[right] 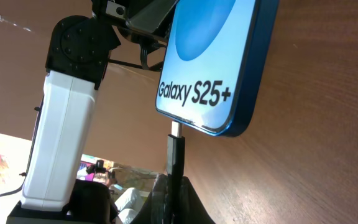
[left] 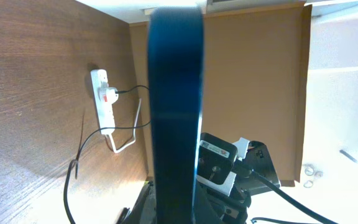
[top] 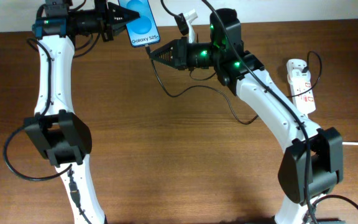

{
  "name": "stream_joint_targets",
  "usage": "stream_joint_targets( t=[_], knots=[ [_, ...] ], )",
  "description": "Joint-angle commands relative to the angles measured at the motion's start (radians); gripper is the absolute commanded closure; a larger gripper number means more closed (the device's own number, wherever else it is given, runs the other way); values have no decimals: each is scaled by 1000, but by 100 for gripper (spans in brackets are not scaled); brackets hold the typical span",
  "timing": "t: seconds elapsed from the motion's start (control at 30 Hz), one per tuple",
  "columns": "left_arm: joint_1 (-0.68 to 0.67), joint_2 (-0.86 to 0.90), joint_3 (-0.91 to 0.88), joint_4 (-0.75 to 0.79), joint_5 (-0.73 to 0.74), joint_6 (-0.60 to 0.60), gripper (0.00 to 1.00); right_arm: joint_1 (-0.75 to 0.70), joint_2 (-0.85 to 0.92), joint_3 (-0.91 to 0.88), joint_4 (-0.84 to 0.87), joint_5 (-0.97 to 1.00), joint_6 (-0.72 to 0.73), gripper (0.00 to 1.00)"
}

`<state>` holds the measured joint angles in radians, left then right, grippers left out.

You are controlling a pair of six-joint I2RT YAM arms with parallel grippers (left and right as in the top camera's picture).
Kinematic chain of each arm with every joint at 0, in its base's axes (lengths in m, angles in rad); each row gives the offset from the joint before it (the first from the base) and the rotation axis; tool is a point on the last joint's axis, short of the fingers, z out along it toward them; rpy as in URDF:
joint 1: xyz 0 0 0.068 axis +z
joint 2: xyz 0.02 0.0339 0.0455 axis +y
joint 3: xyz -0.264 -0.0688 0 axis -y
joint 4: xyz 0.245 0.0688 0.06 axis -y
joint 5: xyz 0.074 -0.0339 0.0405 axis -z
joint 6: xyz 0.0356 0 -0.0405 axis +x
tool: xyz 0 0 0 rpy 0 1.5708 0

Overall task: Plug charger to phone and switch on socket
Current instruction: 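Open the right gripper and pull it back from the phone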

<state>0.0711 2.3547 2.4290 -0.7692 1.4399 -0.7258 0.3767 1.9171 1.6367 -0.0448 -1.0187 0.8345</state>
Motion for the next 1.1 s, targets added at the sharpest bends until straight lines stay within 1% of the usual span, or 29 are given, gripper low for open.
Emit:
stream_joint_targets(
  t=[0.0,0.07,0.87,1.07],
  knots=[
    [-16,5,6,14,64,24,100,-8,-3,7,-6,35,-6,96],
    [-13,5,6,18,64,23,100,-11,-3,7,-27,35,-6,96],
    [-13,5,6,21,64,24,100,-30,-3,7,-18,48,2,96],
    [-45,5,6,21,64,24,100,-30,-3,7,2,59,21,96]
  ],
)
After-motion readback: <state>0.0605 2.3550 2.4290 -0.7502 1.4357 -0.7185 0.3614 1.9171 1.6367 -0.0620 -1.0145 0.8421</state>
